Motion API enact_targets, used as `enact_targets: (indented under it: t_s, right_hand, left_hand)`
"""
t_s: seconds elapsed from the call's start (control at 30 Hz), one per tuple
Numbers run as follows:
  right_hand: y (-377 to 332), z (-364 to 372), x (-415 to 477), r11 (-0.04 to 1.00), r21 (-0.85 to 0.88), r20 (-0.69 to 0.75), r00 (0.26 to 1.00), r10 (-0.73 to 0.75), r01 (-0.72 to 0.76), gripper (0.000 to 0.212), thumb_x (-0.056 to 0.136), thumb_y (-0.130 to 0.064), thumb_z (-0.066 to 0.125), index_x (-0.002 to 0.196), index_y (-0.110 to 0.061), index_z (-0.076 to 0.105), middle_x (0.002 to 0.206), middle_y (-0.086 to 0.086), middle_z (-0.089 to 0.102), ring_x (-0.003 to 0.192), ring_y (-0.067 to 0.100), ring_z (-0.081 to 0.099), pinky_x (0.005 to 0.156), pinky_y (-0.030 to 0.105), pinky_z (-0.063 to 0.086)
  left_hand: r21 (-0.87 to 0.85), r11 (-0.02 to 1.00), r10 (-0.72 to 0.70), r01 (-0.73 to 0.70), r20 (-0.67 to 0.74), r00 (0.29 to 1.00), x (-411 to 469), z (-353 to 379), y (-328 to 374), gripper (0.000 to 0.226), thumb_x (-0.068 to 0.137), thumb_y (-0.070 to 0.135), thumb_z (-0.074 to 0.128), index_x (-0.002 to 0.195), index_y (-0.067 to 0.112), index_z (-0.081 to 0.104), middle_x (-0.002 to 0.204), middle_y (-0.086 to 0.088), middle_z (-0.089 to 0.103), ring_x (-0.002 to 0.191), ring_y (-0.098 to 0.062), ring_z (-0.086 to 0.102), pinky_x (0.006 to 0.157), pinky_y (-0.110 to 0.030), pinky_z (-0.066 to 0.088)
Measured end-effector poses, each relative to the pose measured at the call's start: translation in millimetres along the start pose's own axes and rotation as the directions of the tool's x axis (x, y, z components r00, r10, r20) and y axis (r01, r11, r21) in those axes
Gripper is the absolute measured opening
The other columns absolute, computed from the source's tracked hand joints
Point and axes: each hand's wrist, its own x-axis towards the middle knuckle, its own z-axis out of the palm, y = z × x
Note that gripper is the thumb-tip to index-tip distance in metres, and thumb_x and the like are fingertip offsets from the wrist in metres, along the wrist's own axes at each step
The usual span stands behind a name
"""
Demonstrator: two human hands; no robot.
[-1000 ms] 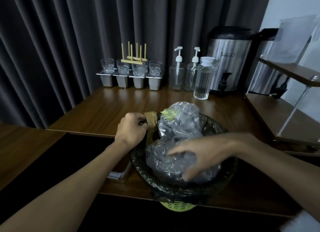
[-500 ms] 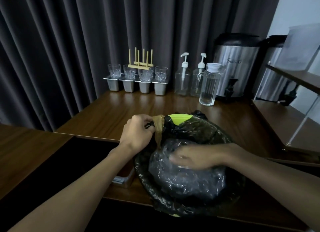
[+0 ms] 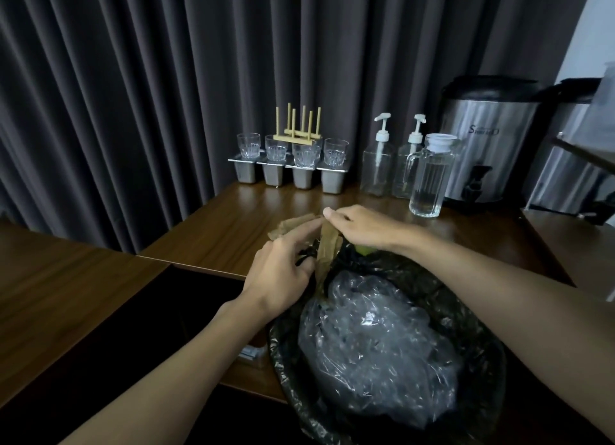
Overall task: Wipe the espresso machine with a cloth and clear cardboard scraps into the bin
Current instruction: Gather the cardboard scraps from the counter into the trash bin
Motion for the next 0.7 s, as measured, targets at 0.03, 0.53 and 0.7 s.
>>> enact_targets:
  t_s: [0.03,0.53,0.7]
  right_hand:
    - [-1.0,0.7,1.3,0.996,0.091,0.002,1.000,-0.016,0.015,0.063,0.099,-0.061,0.026,0.113,-0.014,0.066,0.116,0.007,0.068,0.113,0.024,0.060,0.104,0.049,0.042]
    - [6.3,-9.2,-26.5,0.699,0.672,-0.227,0.967,-0.118,0.243,0.040,0.089,-0.006,0.066,0.128,-0.012,0.059,0.081,-0.001,0.068,0.090,0.014,0.066,0.093,0.031,0.048]
    - [13.5,-6.9,-55.1,0.848,0.423,-0.095,0.946,-0.311,0.321,0.010,0.083,-0.025,0.076,0.088,-0.017,0.076,0.092,0.002,0.073,0.080,0.003,0.065,0.075,0.022,0.051]
  left_hand:
    - [0.017,1.000,0.001,-0.001,0.005,1.000,-1.3,-1.6,-1.1,0.084,0.084,0.011,0.065,0.132,0.069,0.027,0.130,0.052,0.036,0.123,0.001,0.045,0.082,-0.001,0.033]
    - [-0.083,0.935,-0.351,0.345,-0.074,0.933,0.4,-0.6,-47.1,0.039,0.080,0.026,0.074,0.106,0.036,0.048,0.102,0.002,0.067,0.095,-0.022,0.067,0.080,-0.046,0.057]
    - [-0.145,0.917,-0.380,0.371,-0.035,0.924,11.0,-3.1,-49.2,0.017,0.079,0.018,0.075,0.083,0.031,0.065,0.096,0.004,0.074,0.096,-0.019,0.069,0.088,-0.043,0.056]
